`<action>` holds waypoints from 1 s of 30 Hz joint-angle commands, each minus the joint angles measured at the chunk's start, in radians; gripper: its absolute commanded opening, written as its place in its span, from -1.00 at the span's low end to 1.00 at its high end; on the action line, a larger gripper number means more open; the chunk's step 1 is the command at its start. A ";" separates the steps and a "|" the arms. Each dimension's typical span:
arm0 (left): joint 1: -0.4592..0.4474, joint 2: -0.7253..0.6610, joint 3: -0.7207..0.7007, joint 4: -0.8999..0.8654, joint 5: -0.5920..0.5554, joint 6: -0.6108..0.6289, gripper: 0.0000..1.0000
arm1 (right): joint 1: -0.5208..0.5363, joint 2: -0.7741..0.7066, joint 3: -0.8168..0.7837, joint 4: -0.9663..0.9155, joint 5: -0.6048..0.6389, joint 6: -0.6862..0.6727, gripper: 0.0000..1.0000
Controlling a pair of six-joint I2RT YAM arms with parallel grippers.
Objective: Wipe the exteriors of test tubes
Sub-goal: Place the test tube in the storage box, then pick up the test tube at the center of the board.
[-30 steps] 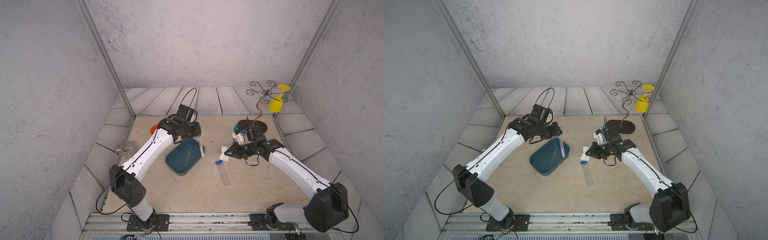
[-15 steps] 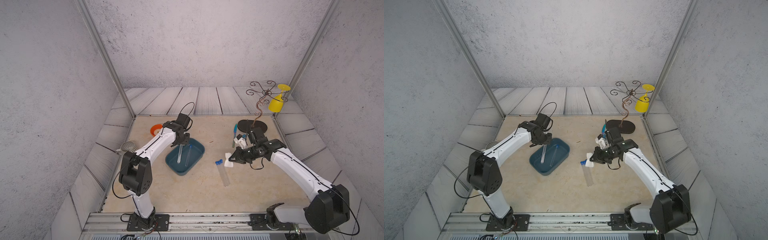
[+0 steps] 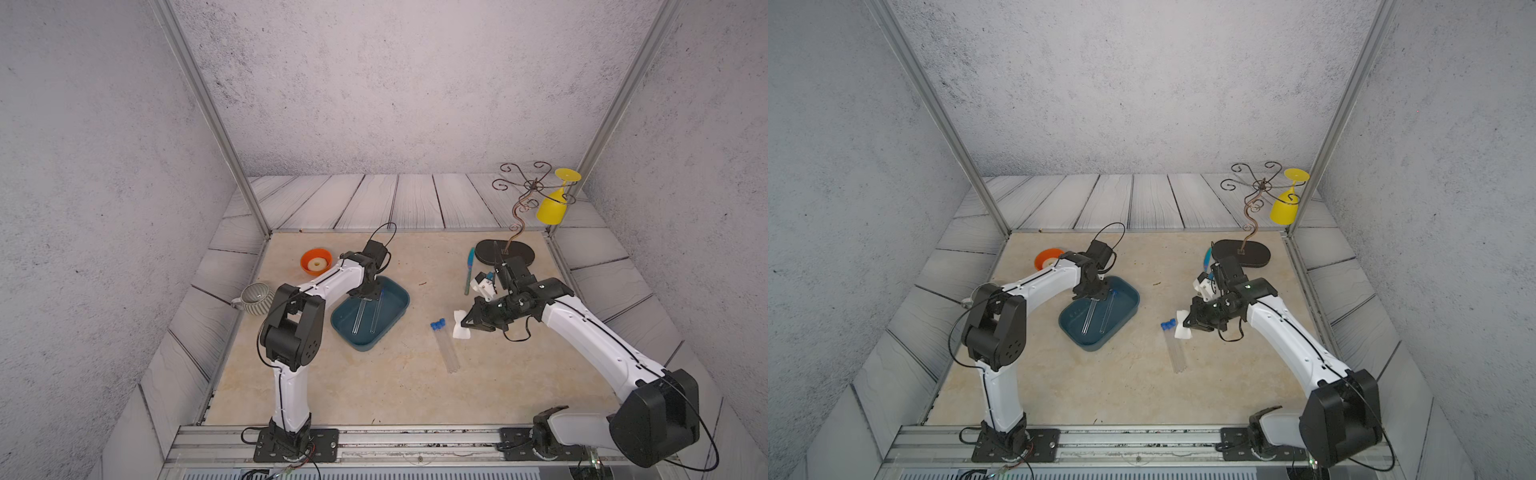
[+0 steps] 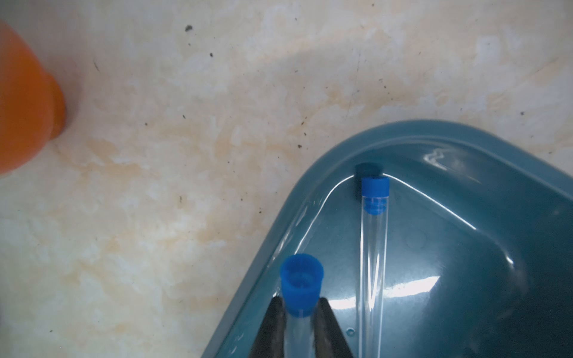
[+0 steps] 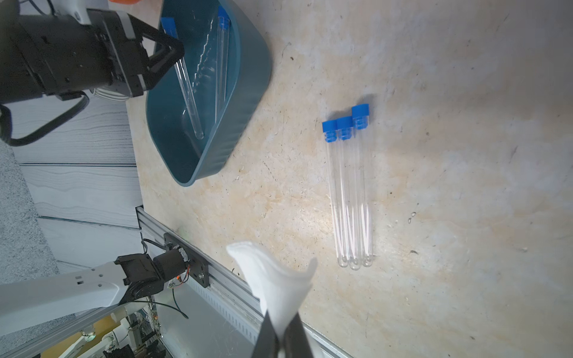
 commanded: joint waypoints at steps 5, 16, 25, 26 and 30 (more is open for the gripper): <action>-0.001 0.020 -0.016 0.026 -0.028 0.010 -0.57 | -0.006 -0.018 0.005 -0.029 0.008 -0.021 -0.87; -0.018 0.001 0.004 -0.012 -0.014 -0.014 0.14 | -0.010 -0.010 0.015 -0.035 0.014 -0.026 -0.87; -0.123 -0.107 0.242 -0.328 0.008 -0.156 0.19 | -0.074 0.018 0.035 -0.001 0.005 -0.036 -0.86; -0.146 -0.099 0.294 -0.377 0.016 -0.178 0.18 | -0.082 0.021 0.035 0.008 0.006 -0.034 -0.86; -0.228 -0.029 0.475 -0.503 0.100 -0.249 0.14 | -0.121 0.025 0.027 0.034 0.011 -0.028 -0.86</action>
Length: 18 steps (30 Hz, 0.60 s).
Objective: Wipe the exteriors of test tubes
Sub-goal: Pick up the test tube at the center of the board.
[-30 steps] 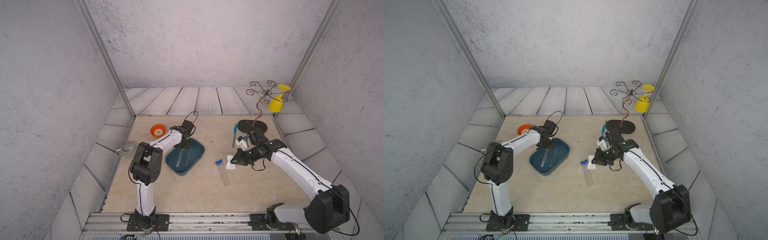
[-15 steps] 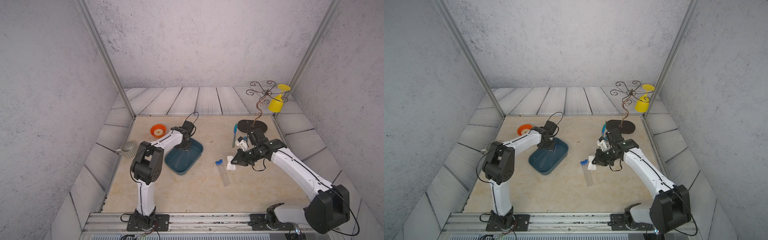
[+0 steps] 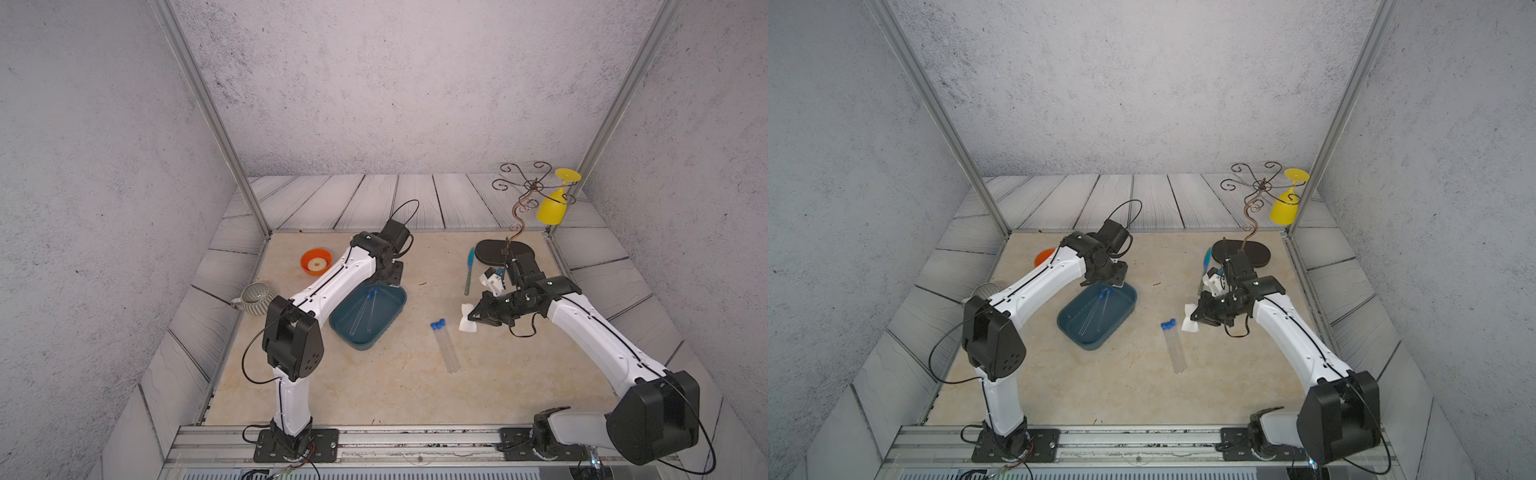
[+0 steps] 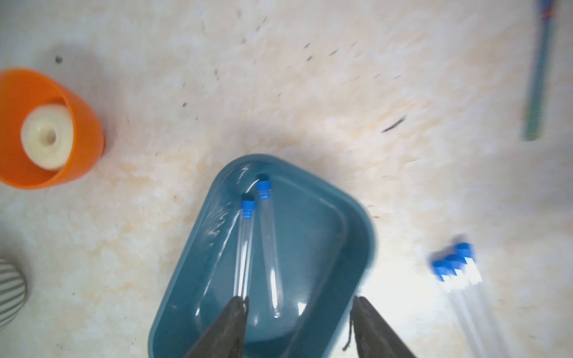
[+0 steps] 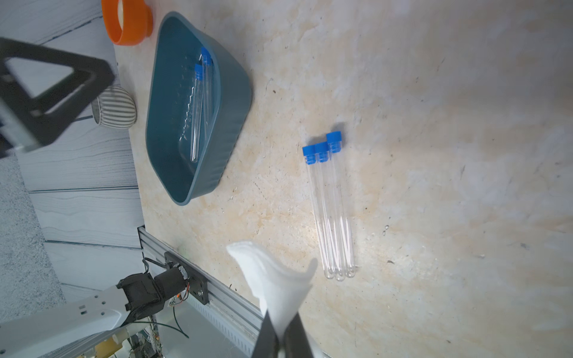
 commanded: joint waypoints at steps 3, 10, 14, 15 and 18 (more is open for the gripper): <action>-0.088 0.094 0.160 -0.226 0.153 -0.132 0.05 | -0.056 0.011 0.002 0.031 0.014 -0.006 -0.86; -0.173 0.211 0.179 -0.209 0.275 -0.217 -0.12 | -0.098 -0.036 -0.062 0.050 0.015 0.015 -0.86; -0.198 0.262 0.155 -0.149 0.318 -0.234 -0.16 | -0.101 -0.078 -0.111 0.047 0.022 0.025 -0.86; -0.203 0.273 0.150 -0.135 0.326 -0.237 -0.17 | -0.100 -0.086 -0.123 0.045 0.025 0.027 -0.86; -0.218 0.309 0.140 -0.109 0.344 -0.242 -0.19 | -0.100 -0.117 -0.155 0.033 0.033 0.032 -0.86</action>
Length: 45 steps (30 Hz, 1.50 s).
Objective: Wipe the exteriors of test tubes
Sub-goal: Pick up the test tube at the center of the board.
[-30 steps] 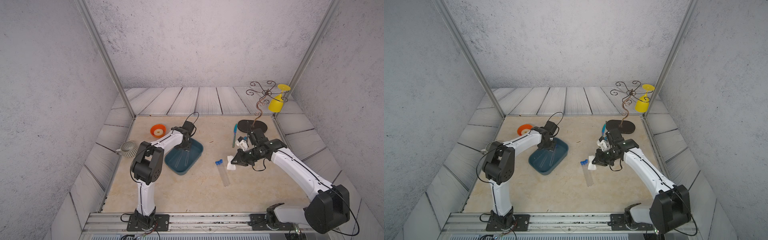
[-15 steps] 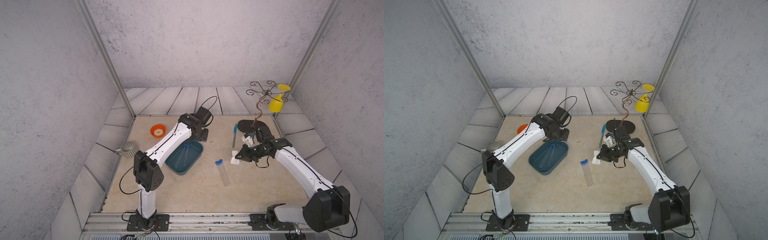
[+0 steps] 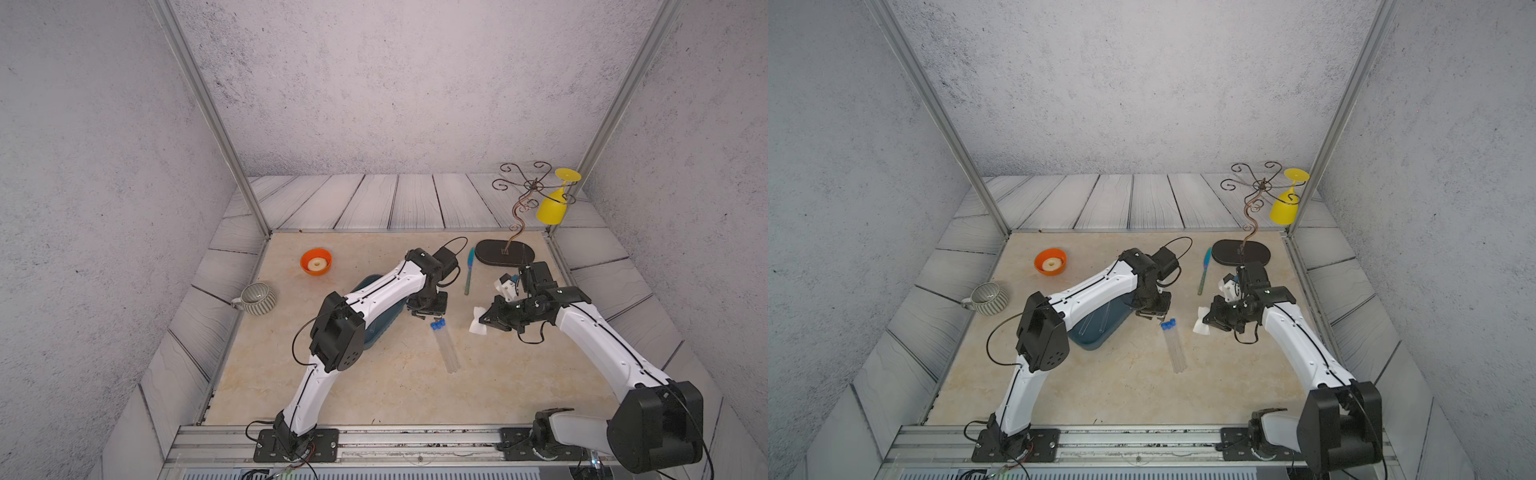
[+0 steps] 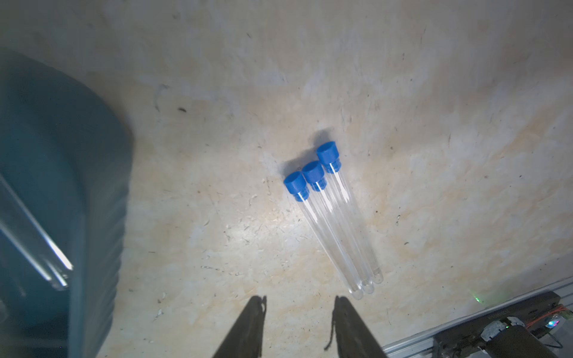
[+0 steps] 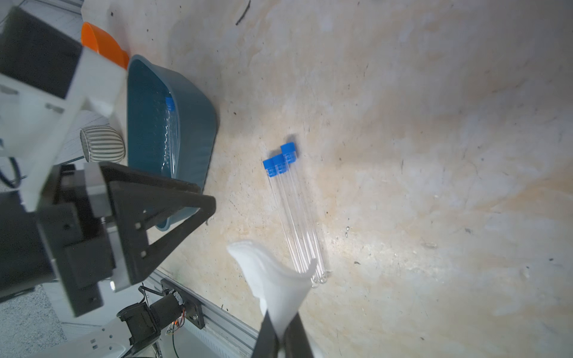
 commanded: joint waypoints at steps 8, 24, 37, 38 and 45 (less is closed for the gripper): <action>-0.026 0.059 -0.109 0.128 0.079 -0.044 -0.25 | -0.001 -0.098 -0.050 -0.046 0.038 0.022 -0.85; -0.026 0.085 -0.155 0.194 0.005 -0.048 -0.31 | -0.001 -0.124 -0.075 -0.040 0.040 0.047 -0.85; -0.028 0.087 -0.149 0.232 -0.022 -0.057 -0.04 | -0.001 -0.137 -0.094 -0.034 0.028 0.053 -0.86; -0.028 0.095 -0.147 0.229 -0.022 -0.058 -0.04 | -0.002 -0.137 -0.095 -0.034 0.028 0.052 -0.85; -0.028 0.110 -0.154 0.200 -0.038 -0.046 -0.26 | -0.002 -0.131 -0.095 -0.031 0.021 0.046 -0.85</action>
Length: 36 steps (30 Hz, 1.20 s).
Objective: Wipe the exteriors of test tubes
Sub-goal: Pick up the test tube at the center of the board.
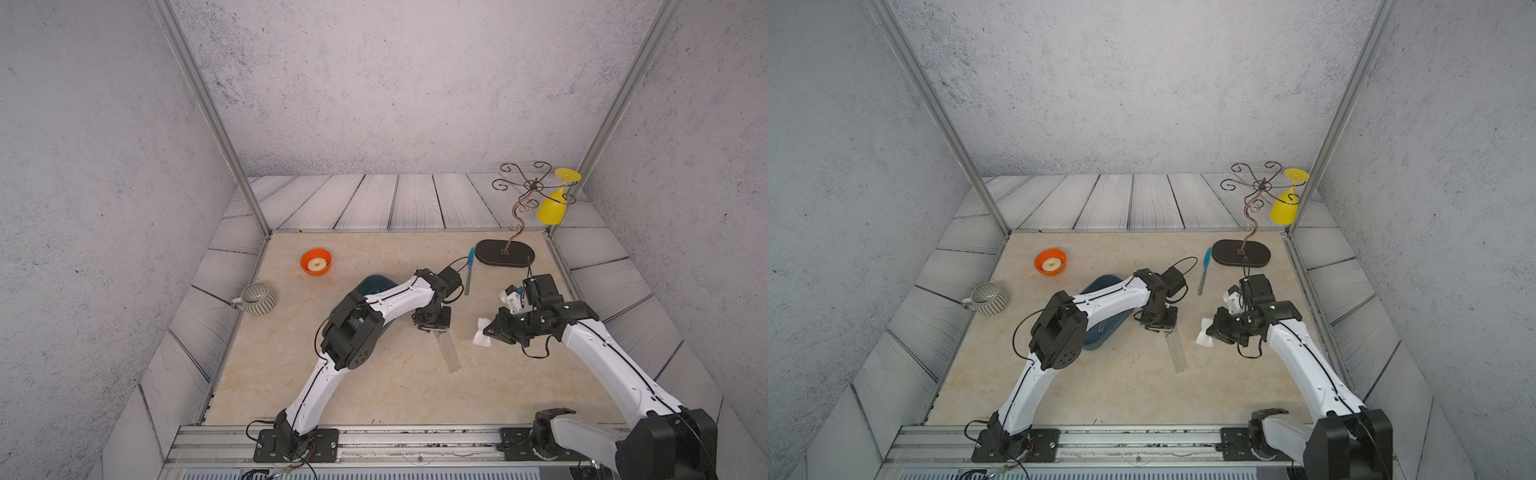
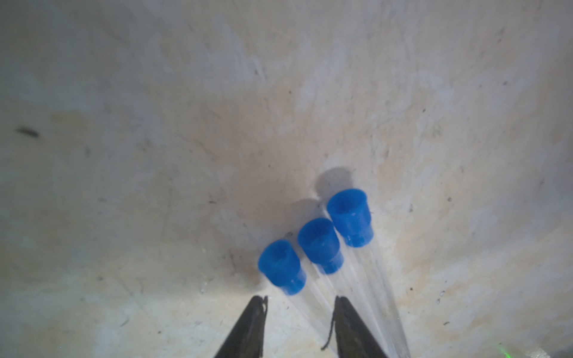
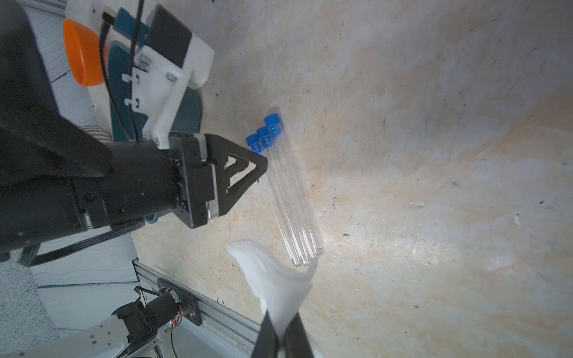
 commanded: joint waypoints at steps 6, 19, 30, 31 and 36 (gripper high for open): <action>-0.002 0.029 -0.009 -0.063 -0.032 0.036 -0.38 | -0.001 -0.019 -0.021 0.012 -0.014 0.009 -0.86; 0.047 -0.066 -0.151 -0.073 -0.071 0.080 -0.51 | -0.002 -0.012 -0.058 0.057 -0.032 0.016 -0.86; 0.061 -0.064 -0.143 -0.057 -0.087 0.083 -0.15 | -0.002 -0.031 -0.071 0.034 -0.042 -0.003 -0.85; 0.062 -0.064 -0.141 -0.054 -0.091 0.084 -0.13 | -0.002 -0.036 -0.075 0.034 -0.042 -0.002 -0.85; 0.066 -0.062 -0.125 -0.040 -0.110 0.091 -0.18 | -0.001 -0.046 -0.087 0.034 -0.046 -0.002 -0.85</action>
